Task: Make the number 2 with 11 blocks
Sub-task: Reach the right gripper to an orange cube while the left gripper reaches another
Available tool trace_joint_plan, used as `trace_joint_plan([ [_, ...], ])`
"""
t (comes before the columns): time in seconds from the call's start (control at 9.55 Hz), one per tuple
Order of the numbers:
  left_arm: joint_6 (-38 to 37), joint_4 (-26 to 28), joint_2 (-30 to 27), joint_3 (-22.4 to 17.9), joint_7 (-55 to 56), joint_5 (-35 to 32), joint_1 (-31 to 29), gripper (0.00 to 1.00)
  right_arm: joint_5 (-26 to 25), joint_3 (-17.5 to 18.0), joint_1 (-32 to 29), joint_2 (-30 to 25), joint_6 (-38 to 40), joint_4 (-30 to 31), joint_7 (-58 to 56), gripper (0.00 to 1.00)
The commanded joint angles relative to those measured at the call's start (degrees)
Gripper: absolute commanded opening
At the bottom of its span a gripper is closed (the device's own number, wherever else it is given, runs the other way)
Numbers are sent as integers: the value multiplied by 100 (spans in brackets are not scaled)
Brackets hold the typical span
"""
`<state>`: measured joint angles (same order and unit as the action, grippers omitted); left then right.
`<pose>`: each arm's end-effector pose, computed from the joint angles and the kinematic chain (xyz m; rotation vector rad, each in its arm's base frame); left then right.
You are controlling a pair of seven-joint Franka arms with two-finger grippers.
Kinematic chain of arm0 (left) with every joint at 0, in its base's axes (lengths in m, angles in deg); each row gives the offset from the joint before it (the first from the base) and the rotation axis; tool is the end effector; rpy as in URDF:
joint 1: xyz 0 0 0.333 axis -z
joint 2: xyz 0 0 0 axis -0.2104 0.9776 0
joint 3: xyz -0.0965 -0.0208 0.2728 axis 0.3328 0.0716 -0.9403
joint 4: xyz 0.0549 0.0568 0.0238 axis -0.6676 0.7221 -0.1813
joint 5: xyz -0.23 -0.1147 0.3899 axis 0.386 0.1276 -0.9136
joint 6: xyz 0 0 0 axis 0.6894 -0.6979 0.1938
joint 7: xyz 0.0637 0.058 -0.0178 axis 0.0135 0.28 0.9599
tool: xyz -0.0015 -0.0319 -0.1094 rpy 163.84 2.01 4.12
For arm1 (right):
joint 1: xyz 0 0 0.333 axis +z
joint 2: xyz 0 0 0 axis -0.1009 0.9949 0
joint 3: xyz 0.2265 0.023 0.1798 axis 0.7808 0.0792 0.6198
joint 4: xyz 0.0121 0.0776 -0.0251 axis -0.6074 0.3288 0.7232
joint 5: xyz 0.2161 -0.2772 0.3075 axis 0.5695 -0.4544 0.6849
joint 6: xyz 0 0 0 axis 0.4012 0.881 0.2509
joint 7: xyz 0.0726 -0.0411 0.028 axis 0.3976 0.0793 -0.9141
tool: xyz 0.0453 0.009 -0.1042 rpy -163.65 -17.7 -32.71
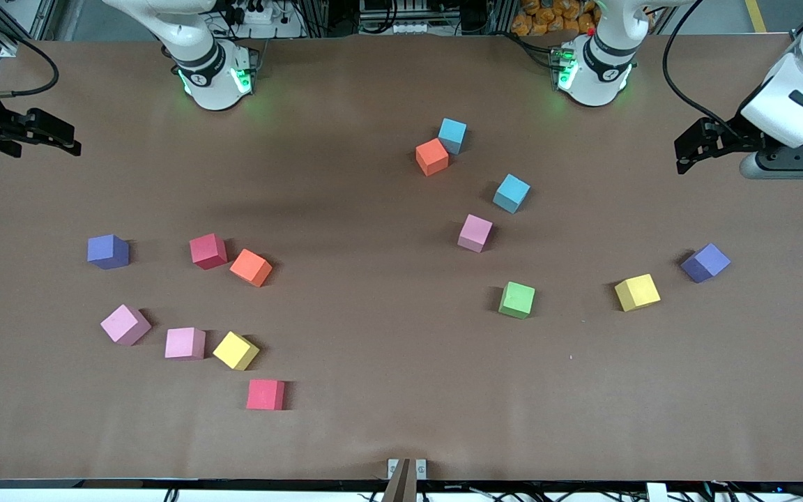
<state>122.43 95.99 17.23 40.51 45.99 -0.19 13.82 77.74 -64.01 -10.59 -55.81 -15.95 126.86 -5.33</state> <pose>0.6068 -0.1043 0.6068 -3.0973 0.0824 -0.0233 0.5887 -0.0143 0.5909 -3.1152 -0.0145 0.2461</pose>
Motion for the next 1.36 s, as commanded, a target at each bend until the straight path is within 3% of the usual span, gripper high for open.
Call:
trace_joint_plan([
  [0.0, -125, -78, -67, 10, -85, -36, -17, 100, 16, 46, -82, 24, 76, -118, 3, 100],
  [0.31, -143, 0, 38, 141, -86, 7, 61, 100, 16, 55, -82, 33, 58, -109, 3, 100],
  [0.52, -100, 167, 231, 877, 37, 34, 97, 100, 16, 90, -30, 111, -12, -101, 21, 100],
  [0.84, 820, 1115, 232, 2037, 29, 113, 123, 100, 349, 99, 251, 628, -283, -65, -50, 100],
  [1.05, 1181, 1624, 346, 2617, -32, 270, 132, 100, 394, 99, 461, 1076, -651, -39, -67, 100],
  [1.26, 2058, 2397, 416, 3215, -67, 298, 141, 100, 394, 90, 786, 1429, -1117, 57, -155, 100],
])
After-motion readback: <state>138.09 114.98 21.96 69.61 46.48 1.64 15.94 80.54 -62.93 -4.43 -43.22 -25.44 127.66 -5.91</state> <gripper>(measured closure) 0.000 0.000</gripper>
